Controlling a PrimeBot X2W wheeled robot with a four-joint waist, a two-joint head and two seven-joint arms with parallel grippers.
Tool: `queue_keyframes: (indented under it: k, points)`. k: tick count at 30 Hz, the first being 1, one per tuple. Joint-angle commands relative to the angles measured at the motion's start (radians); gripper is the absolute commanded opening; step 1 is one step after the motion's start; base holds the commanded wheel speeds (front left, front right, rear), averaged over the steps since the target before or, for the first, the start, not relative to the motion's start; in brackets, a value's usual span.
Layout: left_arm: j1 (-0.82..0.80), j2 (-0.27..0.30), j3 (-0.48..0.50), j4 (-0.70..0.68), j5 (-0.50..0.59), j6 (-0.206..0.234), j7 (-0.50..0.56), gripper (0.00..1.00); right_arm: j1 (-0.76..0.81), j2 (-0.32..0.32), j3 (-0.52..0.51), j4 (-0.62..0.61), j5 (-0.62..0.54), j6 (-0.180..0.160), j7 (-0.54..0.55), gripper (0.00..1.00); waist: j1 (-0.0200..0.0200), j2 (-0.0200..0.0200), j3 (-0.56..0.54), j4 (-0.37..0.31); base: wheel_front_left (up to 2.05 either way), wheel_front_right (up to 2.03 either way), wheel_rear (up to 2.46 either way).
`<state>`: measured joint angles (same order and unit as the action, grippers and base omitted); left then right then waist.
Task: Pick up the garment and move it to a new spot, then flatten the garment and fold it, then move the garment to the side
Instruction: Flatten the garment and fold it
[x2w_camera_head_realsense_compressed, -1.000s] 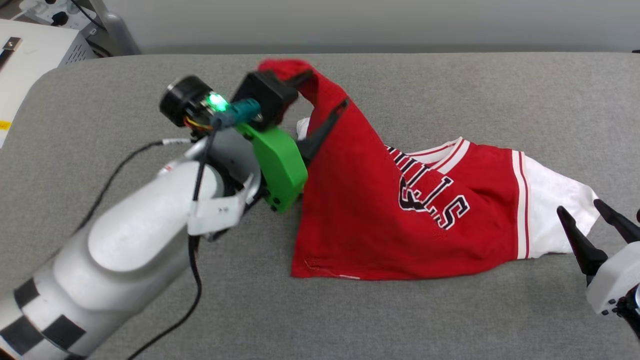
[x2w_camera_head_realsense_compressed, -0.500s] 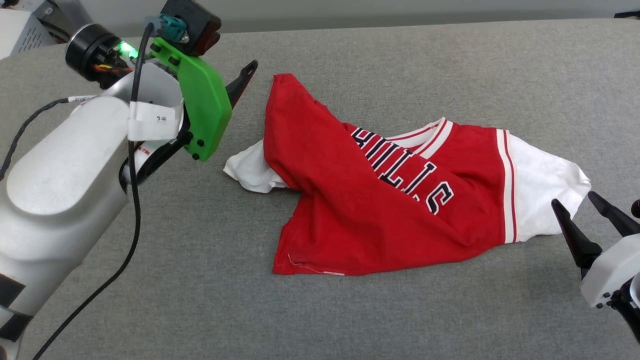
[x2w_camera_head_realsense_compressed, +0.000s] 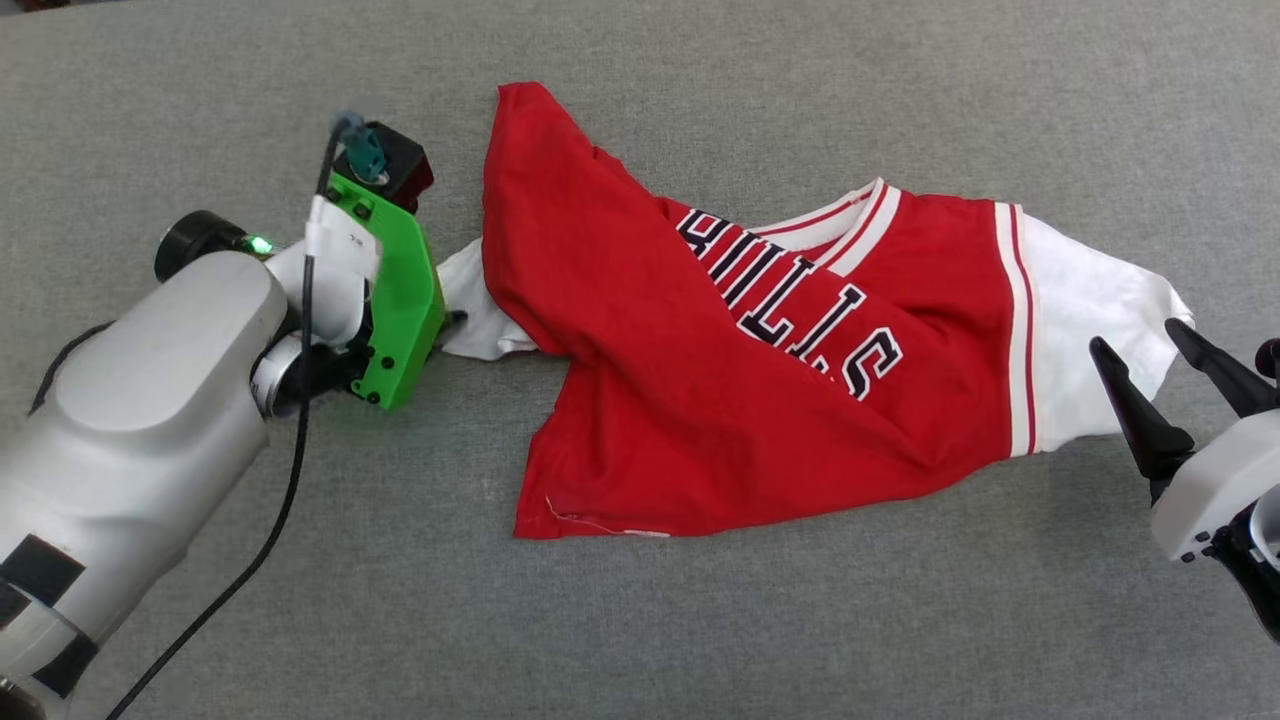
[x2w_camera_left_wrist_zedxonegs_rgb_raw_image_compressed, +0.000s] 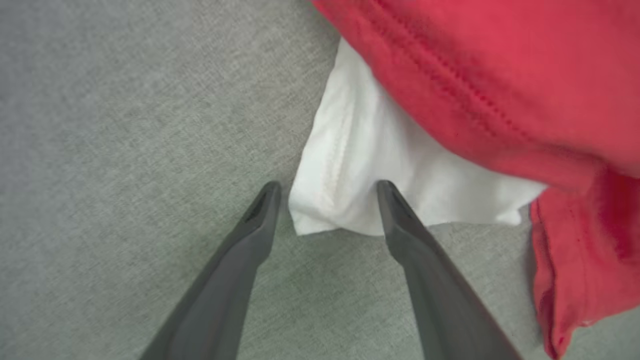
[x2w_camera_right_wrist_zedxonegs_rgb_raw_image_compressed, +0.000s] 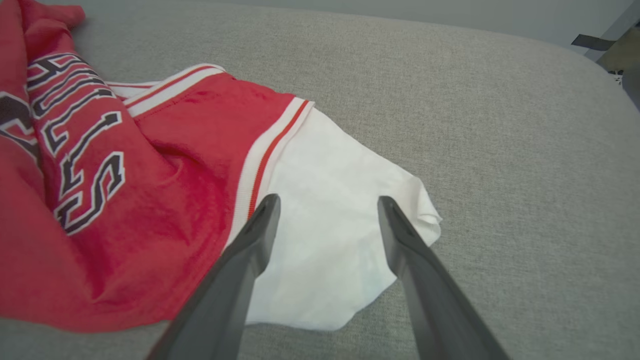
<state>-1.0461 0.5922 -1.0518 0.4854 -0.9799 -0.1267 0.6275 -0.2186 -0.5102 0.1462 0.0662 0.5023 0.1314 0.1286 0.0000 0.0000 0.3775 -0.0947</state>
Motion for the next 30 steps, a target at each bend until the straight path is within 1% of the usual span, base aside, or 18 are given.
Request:
queue_keyframes:
  k: [1,4,7,8,9,12,15,18,21,24,26,29,30]
  points:
    - [0.002,-0.007,-0.021,0.013,-0.004,-0.003,0.007,1.0,-0.02,0.004,0.005,-0.002,-0.011,-0.001,0.002,1.0,0.0,0.0,0.025,-0.017,0.0,0.0,0.0]
    - [0.009,-0.014,-0.071,0.046,-0.01,-0.004,0.019,1.0,-0.031,0.006,0.016,0.004,-0.014,-0.001,0.001,1.0,0.0,0.0,0.033,-0.022,0.0,0.0,0.0]
    - [0.018,-0.016,-0.108,0.068,-0.023,-0.004,-0.005,1.0,-0.034,0.009,0.025,0.012,-0.014,-0.001,-0.002,1.0,0.0,0.0,0.03,-0.025,0.0,0.0,0.0]
    - [0.02,-0.018,-0.11,0.07,-0.03,-0.004,-0.024,0.47,-0.032,0.007,0.025,0.015,-0.014,-0.001,-0.003,1.0,0.0,0.0,0.026,-0.022,0.0,0.0,0.0]
    - [0.021,-0.02,-0.11,0.073,-0.038,-0.004,-0.051,0.0,-0.027,0.005,0.023,0.019,-0.013,-0.001,-0.005,1.0,0.0,0.0,0.018,-0.017,0.0,0.0,0.0]
    - [0.01,-0.008,-0.118,0.062,-0.029,-0.004,-0.131,0.0,-0.012,-0.003,0.014,0.029,-0.012,-0.001,-0.01,1.0,0.0,0.0,-0.004,-0.002,0.0,0.0,0.0]
    - [0.01,0.012,-0.1,0.042,-0.051,-0.004,-0.212,0.0,0.011,-0.004,0.002,0.038,-0.007,-0.001,-0.015,1.0,0.0,0.0,-0.032,0.019,0.0,0.0,0.0]
    - [0.026,0.047,-0.084,0.033,-0.078,-0.004,-0.253,0.0,0.032,-0.002,-0.005,0.041,-0.003,-0.001,-0.018,1.0,0.0,0.0,-0.05,0.037,0.0,0.0,0.0]
    - [0.054,0.092,-0.067,0.057,-0.095,-0.003,-0.29,0.0,0.044,-0.001,-0.008,0.039,0.0,-0.001,-0.018,1.0,0.0,0.0,-0.059,0.046,0.0,0.0,0.0]
    - [0.097,0.123,-0.066,0.091,-0.096,0.021,-0.316,0.0,0.046,-0.005,-0.009,0.031,0.0,-0.001,-0.016,1.0,0.0,0.0,-0.061,0.049,0.0,0.0,0.0]
    - [0.132,0.131,-0.071,0.12,-0.102,0.029,-0.327,0.0,0.044,-0.009,-0.008,0.025,0.0,-0.001,-0.014,1.0,0.0,0.0,-0.059,0.047,0.0,0.0,0.0]
    - [0.172,0.116,-0.067,0.161,-0.121,0.034,-0.353,0.0,0.041,-0.016,-0.004,0.016,-0.001,-0.001,-0.009,1.0,0.0,0.0,-0.058,0.045,0.0,0.0,0.0]
    - [0.183,0.105,-0.063,0.177,-0.126,0.036,-0.37,0.05,0.039,-0.019,-0.003,0.013,-0.002,-0.001,-0.006,1.0,0.0,0.0,-0.059,0.045,0.0,0.0,0.0]
